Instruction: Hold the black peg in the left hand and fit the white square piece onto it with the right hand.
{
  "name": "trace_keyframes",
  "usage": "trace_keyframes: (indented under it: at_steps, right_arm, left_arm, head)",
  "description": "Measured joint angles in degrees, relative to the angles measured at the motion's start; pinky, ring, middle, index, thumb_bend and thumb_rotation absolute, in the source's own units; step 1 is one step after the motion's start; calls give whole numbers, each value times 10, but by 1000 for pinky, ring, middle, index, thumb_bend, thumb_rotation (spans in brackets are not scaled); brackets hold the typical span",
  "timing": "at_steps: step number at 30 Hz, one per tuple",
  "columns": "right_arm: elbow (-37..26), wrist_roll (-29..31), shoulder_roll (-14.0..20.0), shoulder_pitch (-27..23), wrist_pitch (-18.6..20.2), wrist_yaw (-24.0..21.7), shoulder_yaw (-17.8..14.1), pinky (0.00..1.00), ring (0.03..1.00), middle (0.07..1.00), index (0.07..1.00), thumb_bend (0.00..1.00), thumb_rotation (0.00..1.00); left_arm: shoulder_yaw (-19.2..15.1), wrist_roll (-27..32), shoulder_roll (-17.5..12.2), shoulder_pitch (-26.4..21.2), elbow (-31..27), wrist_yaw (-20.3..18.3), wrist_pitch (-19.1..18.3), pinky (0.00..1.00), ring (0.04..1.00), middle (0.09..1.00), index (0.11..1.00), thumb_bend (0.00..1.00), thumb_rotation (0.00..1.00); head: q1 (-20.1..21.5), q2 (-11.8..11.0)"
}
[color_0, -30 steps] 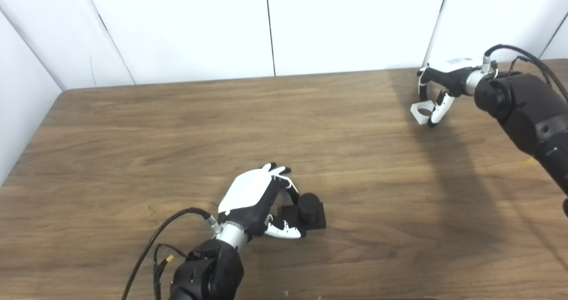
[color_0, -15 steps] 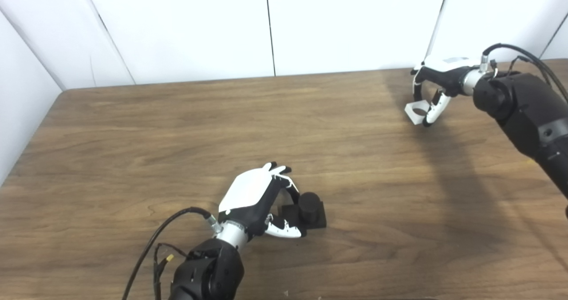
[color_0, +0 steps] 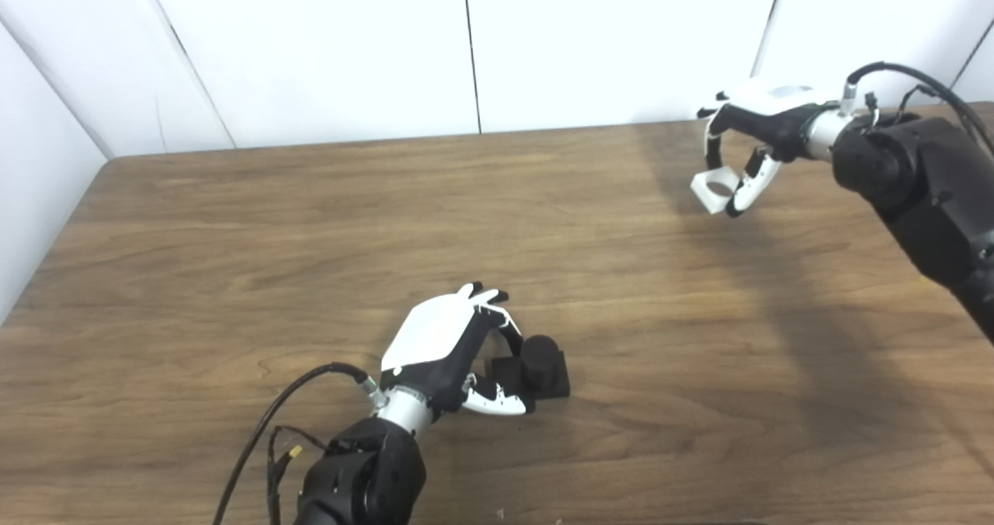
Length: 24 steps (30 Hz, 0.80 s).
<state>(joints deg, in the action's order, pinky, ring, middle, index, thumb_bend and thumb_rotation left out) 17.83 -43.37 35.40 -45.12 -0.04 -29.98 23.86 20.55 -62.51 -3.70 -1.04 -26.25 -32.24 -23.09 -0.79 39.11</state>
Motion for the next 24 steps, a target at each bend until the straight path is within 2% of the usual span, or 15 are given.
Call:
trace_keyframes:
  at_steps: [14, 24]
  right_arm:
    - [-197, 13, 0, 38, 13, -66, -21, 1000, 1000, 912, 489, 525, 142]
    - [-281, 19, -8, 59, 13, -93, -24, 1000, 1000, 905, 488, 526, 144]
  left_arm:
    - [0, 0, 0, 0, 0, 0, 0, 992, 1000, 932, 491, 516, 60]
    - [1, 0, 1, 0, 1, 1, -1, 995, 1000, 933, 491, 516, 61]
  head:
    - [-3, 0]
    - [-7, -4]
